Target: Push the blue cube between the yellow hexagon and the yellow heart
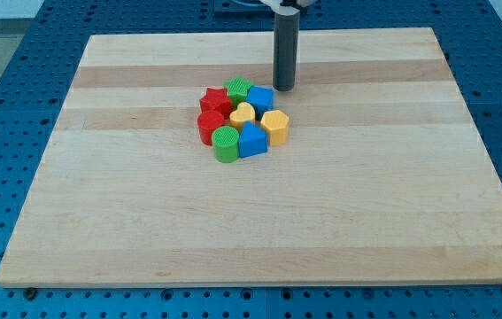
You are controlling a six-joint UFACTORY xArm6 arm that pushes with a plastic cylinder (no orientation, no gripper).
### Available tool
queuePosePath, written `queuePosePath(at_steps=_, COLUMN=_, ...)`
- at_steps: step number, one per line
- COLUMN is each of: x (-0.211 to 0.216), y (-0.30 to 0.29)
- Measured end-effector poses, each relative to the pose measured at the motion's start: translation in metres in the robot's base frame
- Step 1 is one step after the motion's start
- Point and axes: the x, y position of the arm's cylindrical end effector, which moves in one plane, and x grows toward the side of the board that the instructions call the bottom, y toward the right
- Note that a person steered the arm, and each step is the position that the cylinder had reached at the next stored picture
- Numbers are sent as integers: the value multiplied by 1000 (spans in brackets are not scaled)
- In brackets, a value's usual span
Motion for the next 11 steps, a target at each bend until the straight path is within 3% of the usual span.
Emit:
queuePosePath(at_steps=6, x=7, y=-35)
queuePosePath(at_steps=9, x=54, y=-61)
queuePosePath(at_steps=11, x=61, y=-66)
